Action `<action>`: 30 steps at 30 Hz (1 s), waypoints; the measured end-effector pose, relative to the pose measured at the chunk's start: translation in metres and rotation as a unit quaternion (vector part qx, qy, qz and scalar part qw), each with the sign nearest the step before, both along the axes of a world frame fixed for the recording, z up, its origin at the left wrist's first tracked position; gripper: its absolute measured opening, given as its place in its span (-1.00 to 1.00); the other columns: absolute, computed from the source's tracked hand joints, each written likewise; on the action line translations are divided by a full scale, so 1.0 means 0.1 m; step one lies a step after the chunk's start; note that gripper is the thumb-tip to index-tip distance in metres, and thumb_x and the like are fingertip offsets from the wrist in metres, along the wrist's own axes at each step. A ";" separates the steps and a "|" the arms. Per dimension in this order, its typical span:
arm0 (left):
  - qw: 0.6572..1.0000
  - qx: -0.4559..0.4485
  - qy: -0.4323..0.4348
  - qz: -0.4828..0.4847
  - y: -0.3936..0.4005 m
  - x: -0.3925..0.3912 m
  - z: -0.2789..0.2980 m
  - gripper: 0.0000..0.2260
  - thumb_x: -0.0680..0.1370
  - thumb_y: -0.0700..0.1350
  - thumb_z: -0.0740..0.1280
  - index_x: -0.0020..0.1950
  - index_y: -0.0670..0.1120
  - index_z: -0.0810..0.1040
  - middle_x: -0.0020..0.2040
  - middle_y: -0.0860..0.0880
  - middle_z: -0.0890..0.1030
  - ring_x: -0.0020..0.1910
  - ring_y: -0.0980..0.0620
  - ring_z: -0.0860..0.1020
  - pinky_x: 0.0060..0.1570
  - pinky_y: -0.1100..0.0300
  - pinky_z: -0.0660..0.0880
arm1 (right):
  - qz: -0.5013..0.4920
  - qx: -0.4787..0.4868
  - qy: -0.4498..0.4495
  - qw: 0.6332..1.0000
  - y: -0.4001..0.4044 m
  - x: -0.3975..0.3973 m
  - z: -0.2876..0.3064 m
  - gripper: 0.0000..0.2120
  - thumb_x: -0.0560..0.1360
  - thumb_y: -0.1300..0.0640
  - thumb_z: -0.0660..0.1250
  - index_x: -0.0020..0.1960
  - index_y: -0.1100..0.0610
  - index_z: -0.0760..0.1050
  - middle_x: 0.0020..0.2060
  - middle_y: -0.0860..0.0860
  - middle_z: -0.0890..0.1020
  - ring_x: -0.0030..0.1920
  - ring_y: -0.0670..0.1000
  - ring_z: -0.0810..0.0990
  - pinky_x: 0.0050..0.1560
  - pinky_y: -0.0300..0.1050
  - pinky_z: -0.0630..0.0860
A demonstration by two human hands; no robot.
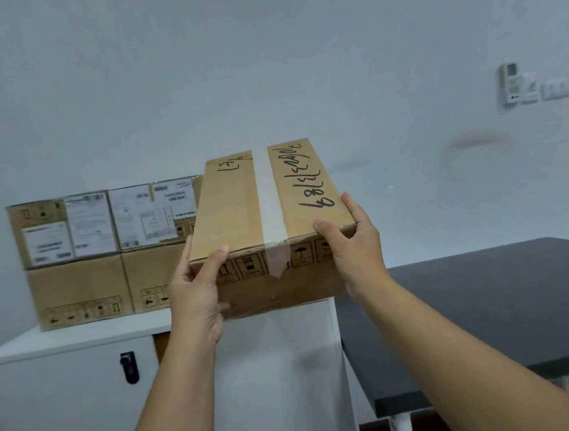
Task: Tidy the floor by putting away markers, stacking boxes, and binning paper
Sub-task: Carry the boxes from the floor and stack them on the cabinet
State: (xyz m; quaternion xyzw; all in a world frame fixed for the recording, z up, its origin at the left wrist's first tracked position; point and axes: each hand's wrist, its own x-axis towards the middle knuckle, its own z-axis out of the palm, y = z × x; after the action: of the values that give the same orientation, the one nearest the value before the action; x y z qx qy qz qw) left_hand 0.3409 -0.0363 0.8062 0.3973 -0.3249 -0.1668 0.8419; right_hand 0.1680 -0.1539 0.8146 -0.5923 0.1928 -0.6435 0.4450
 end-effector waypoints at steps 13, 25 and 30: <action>0.973 0.019 -0.221 0.056 -0.65 0.61 -0.17 -0.02 0.32 0.00 0.59 0.48 0.42 0.01 0.59 0.22 -0.04 0.54 0.18 0.00 0.45 -0.18 0.20 | 0.004 -0.088 0.032 0.996 -0.70 0.54 0.24 -0.45 0.38 0.13 0.43 0.09 -0.38 0.24 0.12 -0.32 0.51 0.18 -0.21 0.53 0.29 0.20 0.43; 0.709 0.300 -0.571 0.285 -1.39 1.09 -0.18 -0.20 0.56 0.25 0.16 0.57 0.04 -0.30 0.47 0.19 -0.52 0.45 -0.04 -0.51 0.35 -0.09 -0.40 | -0.327 -0.314 0.361 0.815 -1.40 1.22 -0.08 -0.27 0.56 -0.04 0.15 0.58 0.00 -0.18 0.50 -0.05 -0.41 0.55 0.11 -0.30 0.49 0.21 -0.13; 0.722 0.373 -0.552 0.189 -1.63 1.32 -0.35 -0.24 0.57 0.28 0.10 0.59 0.05 -0.25 0.47 0.19 -0.45 0.50 -0.02 -0.43 0.40 -0.12 -0.39 | -0.251 -0.275 0.476 0.797 -1.77 1.38 -0.37 -0.31 0.60 -0.13 0.05 0.57 -0.06 -0.28 0.46 -0.11 -0.48 0.52 0.08 -0.40 0.52 0.21 -0.17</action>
State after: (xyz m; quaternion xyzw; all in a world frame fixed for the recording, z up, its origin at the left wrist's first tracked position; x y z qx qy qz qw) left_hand 0.4724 -0.1994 0.7713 0.7540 -0.5618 0.1371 0.3117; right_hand 0.3062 -0.3307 0.7773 -0.8519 0.3374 -0.3956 -0.0620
